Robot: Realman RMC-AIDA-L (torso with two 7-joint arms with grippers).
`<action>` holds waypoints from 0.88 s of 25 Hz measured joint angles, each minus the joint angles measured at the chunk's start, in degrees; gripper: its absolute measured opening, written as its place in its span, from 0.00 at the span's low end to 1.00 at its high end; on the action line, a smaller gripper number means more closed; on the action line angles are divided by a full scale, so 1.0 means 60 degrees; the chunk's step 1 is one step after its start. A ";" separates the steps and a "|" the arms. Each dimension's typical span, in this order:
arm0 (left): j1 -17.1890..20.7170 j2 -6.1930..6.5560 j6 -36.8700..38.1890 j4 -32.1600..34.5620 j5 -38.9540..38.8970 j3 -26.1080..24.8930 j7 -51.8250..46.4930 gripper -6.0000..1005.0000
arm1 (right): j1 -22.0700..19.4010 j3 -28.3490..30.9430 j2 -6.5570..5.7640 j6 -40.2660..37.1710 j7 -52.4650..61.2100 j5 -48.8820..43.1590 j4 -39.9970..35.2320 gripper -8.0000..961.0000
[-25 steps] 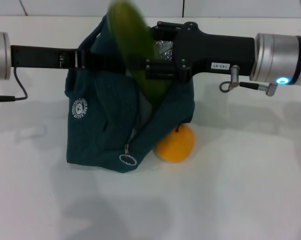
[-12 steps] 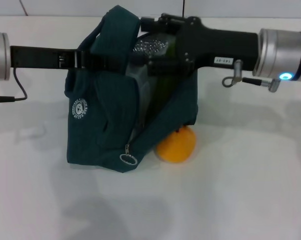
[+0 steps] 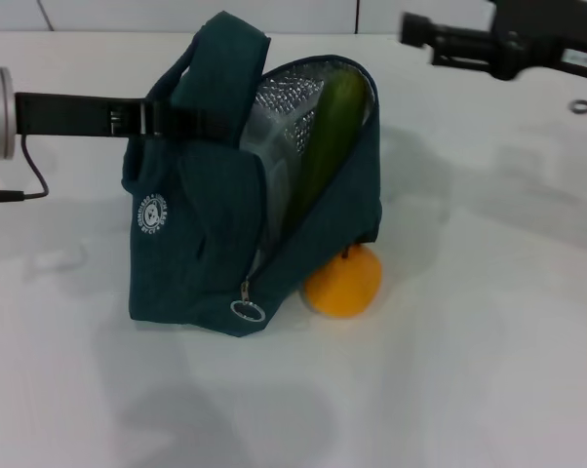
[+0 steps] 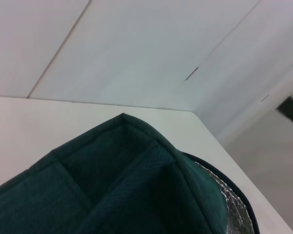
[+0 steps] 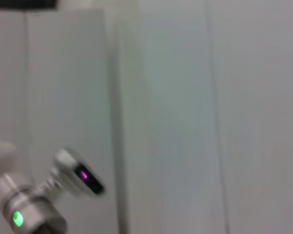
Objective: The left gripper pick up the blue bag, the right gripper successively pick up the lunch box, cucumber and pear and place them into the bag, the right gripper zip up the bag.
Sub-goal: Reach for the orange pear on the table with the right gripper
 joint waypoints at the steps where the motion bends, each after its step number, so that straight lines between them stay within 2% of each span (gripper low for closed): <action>1: 0.0010 0.0006 -0.0015 -0.0004 0.0007 -0.0010 0.0026 0.04 | -0.0004 0.0148 -0.0139 0.0005 0.0294 -0.0386 -0.0051 0.86; 5: 0.0032 0.0024 -0.0090 -0.0061 0.0044 -0.0025 0.0095 0.04 | -0.0023 0.0478 -0.0486 -0.0118 0.1746 -0.2452 -0.0697 0.86; 8: 0.0080 0.0069 -0.0249 -0.0211 0.0039 -0.0025 0.0098 0.04 | -0.0073 0.0517 -0.0521 -0.0485 0.2310 -0.3585 -0.1184 0.86; 12: 0.0157 0.0090 -0.0508 -0.0430 0.0053 -0.0060 0.0202 0.04 | -0.0386 0.0612 -0.0240 -0.1491 0.2207 -0.4018 -0.1496 0.86; 18: 0.0184 0.0093 -0.0583 -0.0748 0.0064 -0.0397 0.0389 0.04 | -0.1057 0.0608 0.0465 -0.2249 0.1435 -0.4437 -0.1887 0.86; 22: 0.0193 0.0097 -0.0582 -0.0754 0.0041 -0.0403 0.0444 0.04 | -0.1122 0.0470 0.0632 -0.2480 0.1191 -0.4694 -0.1848 0.86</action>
